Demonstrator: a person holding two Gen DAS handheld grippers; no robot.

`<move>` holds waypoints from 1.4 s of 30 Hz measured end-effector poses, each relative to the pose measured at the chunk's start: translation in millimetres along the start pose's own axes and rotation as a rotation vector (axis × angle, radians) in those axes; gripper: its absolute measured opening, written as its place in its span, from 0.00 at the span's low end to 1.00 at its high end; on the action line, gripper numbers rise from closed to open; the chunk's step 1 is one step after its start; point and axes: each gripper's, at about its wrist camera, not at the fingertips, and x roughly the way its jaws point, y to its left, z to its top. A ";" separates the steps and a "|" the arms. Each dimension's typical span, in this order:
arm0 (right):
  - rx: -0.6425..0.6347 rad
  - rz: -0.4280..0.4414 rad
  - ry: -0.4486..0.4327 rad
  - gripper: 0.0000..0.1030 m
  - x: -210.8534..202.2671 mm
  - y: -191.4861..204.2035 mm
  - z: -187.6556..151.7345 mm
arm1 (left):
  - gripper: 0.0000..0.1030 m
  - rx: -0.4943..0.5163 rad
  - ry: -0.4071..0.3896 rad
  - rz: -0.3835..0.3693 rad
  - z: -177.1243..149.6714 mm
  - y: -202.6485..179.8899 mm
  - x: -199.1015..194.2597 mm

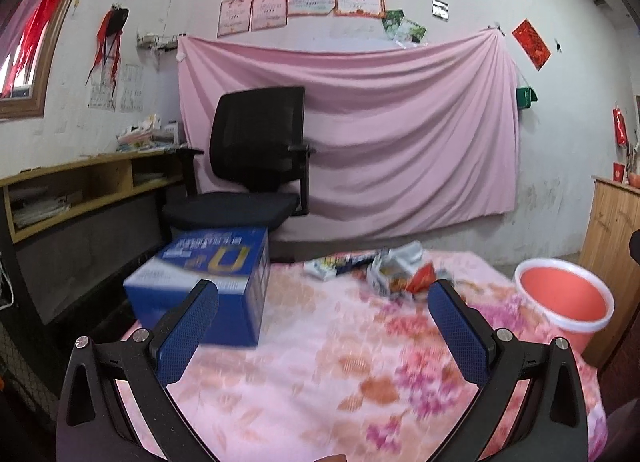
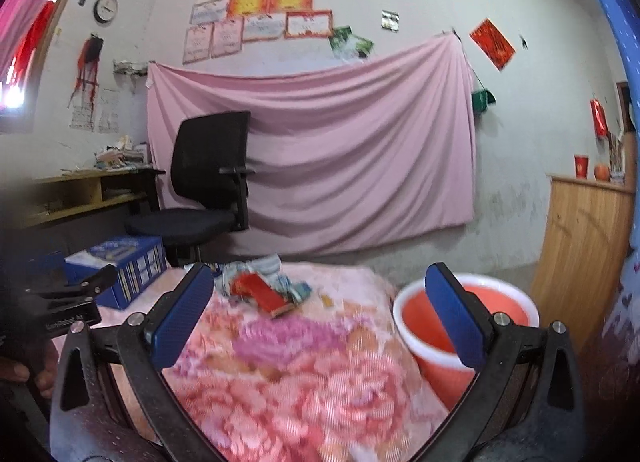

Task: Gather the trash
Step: 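Reach the left tool to the grey cloth while the right tool reaches the yellow stick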

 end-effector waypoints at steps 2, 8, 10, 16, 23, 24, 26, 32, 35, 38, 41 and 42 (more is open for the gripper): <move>-0.002 0.003 -0.017 1.00 5.0 -1.5 8.0 | 0.99 0.000 -0.014 0.001 9.4 -2.0 3.6; 0.011 0.003 -0.056 1.00 21.1 -12.1 23.9 | 0.99 0.004 -0.074 0.007 33.8 -4.0 18.3; 0.002 -0.010 -0.082 1.00 29.3 -15.9 29.8 | 0.99 0.001 -0.099 0.014 41.2 -3.4 23.9; -0.029 -0.030 -0.096 1.00 62.6 -22.9 39.1 | 0.99 0.013 -0.089 0.035 55.5 -7.2 58.1; -0.010 -0.001 0.048 1.00 130.5 -33.0 22.2 | 0.99 0.026 0.088 0.017 43.9 -18.8 130.3; -0.006 0.003 0.068 1.00 138.1 -34.6 19.3 | 0.98 0.021 0.108 0.010 42.4 -19.7 140.3; 0.001 0.010 0.118 1.00 156.1 -37.0 12.3 | 0.95 0.010 0.146 0.004 36.5 -19.2 154.7; -0.010 0.058 0.219 0.98 190.6 -35.9 -2.5 | 0.63 0.004 0.297 -0.071 24.2 -23.5 203.5; -0.013 0.072 0.319 0.86 214.4 -34.3 -11.0 | 0.47 0.018 0.395 -0.121 13.4 -31.2 231.0; 0.003 0.087 0.428 0.76 234.0 -33.6 -21.5 | 0.33 0.025 0.478 -0.148 3.2 -34.6 252.3; 0.012 0.117 0.536 0.65 252.1 -33.2 -32.3 | 0.30 -0.004 0.567 -0.177 -5.0 -32.3 271.7; 0.014 0.126 0.574 0.64 258.1 -33.0 -36.1 | 0.30 -0.018 0.584 -0.186 -7.3 -30.2 274.9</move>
